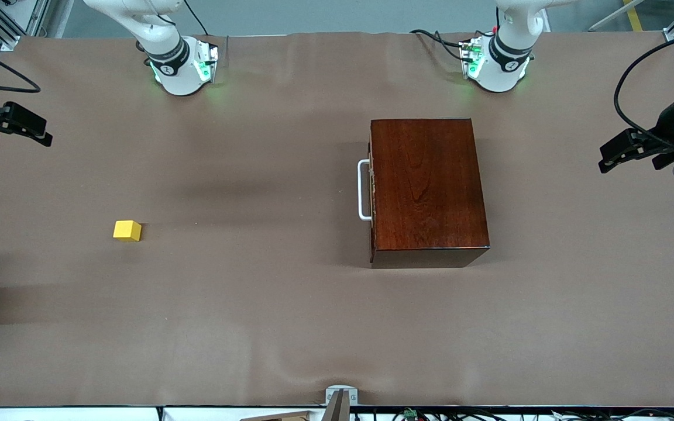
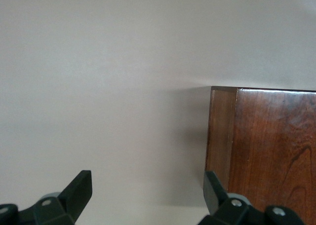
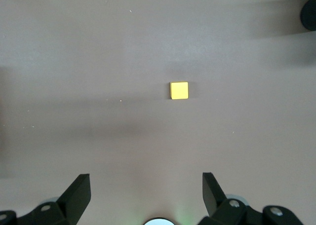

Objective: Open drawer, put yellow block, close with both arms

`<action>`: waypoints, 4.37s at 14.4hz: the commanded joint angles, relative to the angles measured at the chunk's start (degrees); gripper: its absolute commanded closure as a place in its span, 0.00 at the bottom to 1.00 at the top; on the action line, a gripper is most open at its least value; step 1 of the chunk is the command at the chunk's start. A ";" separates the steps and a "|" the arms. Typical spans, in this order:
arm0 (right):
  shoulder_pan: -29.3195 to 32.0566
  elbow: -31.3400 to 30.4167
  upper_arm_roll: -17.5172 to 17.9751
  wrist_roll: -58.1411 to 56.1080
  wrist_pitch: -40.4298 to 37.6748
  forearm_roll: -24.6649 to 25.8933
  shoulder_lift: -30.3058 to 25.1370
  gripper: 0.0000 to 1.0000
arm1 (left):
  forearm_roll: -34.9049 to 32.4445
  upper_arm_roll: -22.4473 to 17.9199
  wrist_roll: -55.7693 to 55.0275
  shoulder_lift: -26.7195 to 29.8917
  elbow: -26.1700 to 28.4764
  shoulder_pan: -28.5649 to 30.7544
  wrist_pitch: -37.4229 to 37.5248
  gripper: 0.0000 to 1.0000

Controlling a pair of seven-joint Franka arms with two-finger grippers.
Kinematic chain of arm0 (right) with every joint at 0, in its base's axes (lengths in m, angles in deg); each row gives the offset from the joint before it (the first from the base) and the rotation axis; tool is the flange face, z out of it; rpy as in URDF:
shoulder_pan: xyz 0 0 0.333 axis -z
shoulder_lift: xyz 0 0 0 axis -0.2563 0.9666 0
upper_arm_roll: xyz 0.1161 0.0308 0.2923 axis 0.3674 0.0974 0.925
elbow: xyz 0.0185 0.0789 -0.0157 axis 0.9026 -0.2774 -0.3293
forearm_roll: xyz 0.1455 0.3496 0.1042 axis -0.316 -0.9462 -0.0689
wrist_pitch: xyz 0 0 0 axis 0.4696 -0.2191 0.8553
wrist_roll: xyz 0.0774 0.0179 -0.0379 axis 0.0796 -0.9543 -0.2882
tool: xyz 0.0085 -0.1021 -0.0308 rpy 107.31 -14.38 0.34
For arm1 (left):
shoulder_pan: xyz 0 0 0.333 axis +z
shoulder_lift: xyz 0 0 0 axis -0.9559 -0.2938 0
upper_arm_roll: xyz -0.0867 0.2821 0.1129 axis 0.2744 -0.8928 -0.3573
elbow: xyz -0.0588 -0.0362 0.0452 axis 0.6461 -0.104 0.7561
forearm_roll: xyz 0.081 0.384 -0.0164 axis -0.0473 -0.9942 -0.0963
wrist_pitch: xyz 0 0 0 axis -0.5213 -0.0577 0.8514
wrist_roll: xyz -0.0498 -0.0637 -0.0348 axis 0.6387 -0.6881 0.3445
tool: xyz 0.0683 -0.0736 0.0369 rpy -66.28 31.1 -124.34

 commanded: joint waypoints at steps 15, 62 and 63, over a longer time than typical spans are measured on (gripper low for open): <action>0.57 0.25 0.39 0.71 0.07 -0.96 -0.08 0.00 | -3.33 10.77 -12.73 -0.30 -2.80 -0.05 3.00 0.00; 1.01 1.22 0.47 -0.08 5.43 0.45 7.74 0.00 | -22.05 -4.51 -54.67 -44.77 -18.80 -57.88 -9.40 0.00; 1.01 1.22 0.39 0.01 5.86 0.45 8.09 0.00 | -21.96 -4.42 -54.67 -45.12 -18.80 -57.88 -9.48 0.00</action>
